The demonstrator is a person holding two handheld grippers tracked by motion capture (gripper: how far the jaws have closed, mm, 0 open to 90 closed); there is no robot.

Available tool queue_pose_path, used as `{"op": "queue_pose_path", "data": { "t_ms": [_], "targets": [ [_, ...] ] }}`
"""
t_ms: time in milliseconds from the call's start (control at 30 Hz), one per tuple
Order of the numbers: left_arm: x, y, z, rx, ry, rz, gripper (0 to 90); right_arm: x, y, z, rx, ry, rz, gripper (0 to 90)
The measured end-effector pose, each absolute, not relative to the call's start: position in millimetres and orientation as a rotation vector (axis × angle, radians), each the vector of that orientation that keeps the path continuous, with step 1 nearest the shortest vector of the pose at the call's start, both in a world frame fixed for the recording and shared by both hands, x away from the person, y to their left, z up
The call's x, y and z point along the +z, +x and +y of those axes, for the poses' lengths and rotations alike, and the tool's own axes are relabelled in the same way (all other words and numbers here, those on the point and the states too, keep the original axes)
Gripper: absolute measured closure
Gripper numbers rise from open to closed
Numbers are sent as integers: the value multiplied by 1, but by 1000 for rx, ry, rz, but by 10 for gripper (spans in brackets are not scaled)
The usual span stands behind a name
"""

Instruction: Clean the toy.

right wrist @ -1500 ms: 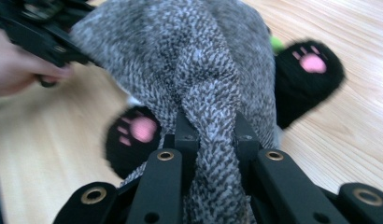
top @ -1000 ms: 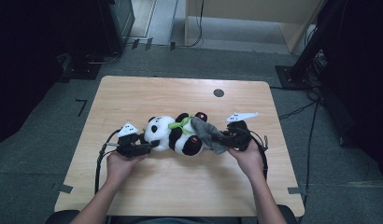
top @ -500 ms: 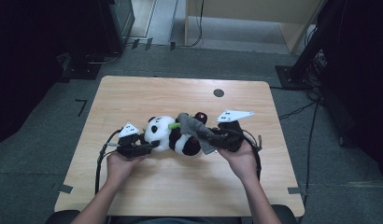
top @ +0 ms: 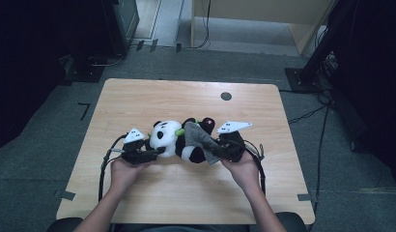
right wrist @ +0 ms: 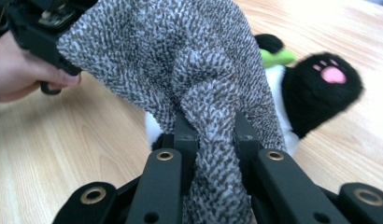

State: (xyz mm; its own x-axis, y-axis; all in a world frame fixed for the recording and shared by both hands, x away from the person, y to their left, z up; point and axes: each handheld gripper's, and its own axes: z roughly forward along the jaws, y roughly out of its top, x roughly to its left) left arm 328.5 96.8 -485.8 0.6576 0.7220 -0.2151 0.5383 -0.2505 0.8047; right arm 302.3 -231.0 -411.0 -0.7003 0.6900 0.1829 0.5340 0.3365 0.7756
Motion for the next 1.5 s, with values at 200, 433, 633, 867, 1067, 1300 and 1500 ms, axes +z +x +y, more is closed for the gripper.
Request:
{"op": "queue_pose_path", "data": {
  "t_ms": [200,433,633,867,1067,1300,1500],
  "targets": [
    [-486,329,97,246,1929,986,391,-414,304,-236,1313,1159,2403,789],
    [-486,329,98,237,1927,989,390,-432,312,-242,1171,1247,2418,793],
    [-486,330,99,231,1917,993,389,-426,314,-257,1246,1306,2362,791],
    [-486,330,99,227,1914,1000,388,-401,305,-276,1366,1313,2269,790],
    [-486,330,99,226,1909,1004,387,-385,295,-253,1412,1196,2301,787],
    [-487,329,98,238,1926,992,387,-407,296,-216,1390,1134,2418,785],
    [-487,329,97,243,1927,986,387,-418,304,-223,1376,1167,2373,789]
  ]
}}
